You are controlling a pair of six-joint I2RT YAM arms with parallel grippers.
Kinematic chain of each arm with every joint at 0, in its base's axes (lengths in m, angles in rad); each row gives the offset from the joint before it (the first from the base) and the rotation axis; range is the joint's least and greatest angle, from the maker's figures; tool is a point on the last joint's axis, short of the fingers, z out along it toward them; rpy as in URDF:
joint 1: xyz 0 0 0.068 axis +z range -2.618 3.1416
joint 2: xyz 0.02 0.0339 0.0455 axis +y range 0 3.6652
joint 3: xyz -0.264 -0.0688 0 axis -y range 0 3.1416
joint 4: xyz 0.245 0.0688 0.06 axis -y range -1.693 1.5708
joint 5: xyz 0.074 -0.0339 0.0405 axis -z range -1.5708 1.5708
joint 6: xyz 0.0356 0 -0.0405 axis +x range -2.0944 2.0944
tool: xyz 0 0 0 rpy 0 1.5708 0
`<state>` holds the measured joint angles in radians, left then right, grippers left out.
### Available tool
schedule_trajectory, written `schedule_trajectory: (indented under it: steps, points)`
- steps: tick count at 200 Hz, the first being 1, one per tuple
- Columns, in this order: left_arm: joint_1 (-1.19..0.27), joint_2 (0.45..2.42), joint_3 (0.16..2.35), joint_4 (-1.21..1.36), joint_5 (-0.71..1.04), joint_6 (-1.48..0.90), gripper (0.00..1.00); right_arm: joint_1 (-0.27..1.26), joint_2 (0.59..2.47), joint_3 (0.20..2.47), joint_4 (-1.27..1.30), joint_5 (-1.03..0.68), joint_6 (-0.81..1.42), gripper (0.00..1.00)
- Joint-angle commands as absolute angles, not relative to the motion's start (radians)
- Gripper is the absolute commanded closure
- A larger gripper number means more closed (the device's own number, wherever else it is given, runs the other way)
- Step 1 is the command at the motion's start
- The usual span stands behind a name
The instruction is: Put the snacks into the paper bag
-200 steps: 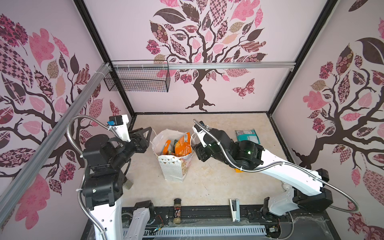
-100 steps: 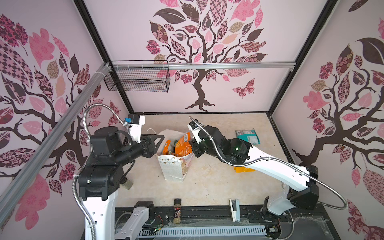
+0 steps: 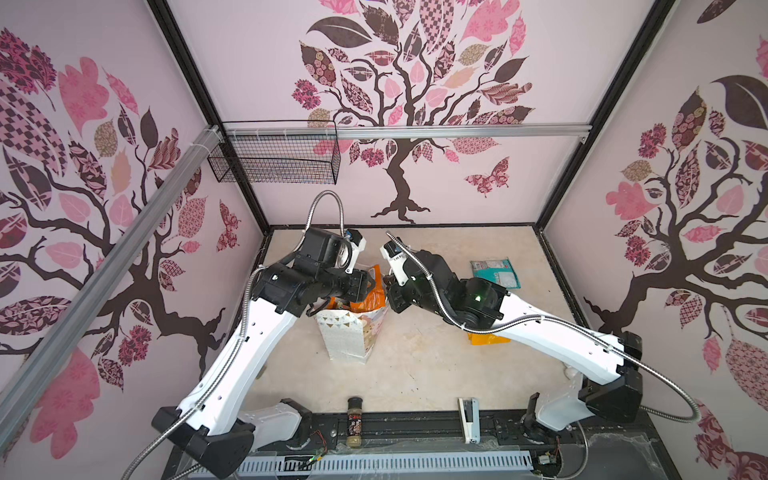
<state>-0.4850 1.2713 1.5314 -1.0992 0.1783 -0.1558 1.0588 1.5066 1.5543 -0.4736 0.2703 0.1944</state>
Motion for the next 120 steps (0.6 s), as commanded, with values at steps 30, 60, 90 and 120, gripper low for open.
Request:
schedule_trajectory:
  steps: [30, 60, 90, 120]
  points:
    - [-0.49, 1.363, 1.535, -1.06, 0.133, -0.14, 0.51, 1.06, 1.41, 1.517, -0.444, 0.274, 0.17, 1.0]
    - [-0.491, 1.399, 1.488, -1.013, 0.129, -0.158, 0.52, 1.06, 1.4, 1.502, -0.439, 0.272, 0.167, 1.0]
    - [-0.491, 1.438, 1.449, -1.045, 0.027, -0.164, 0.54, 1.06, 1.395, 1.494, -0.435, 0.273, 0.163, 1.0]
    - [-0.49, 1.421, 1.406, -1.049, -0.014, -0.185, 0.54, 1.06, 1.389, 1.497, -0.436, 0.287, 0.151, 1.0]
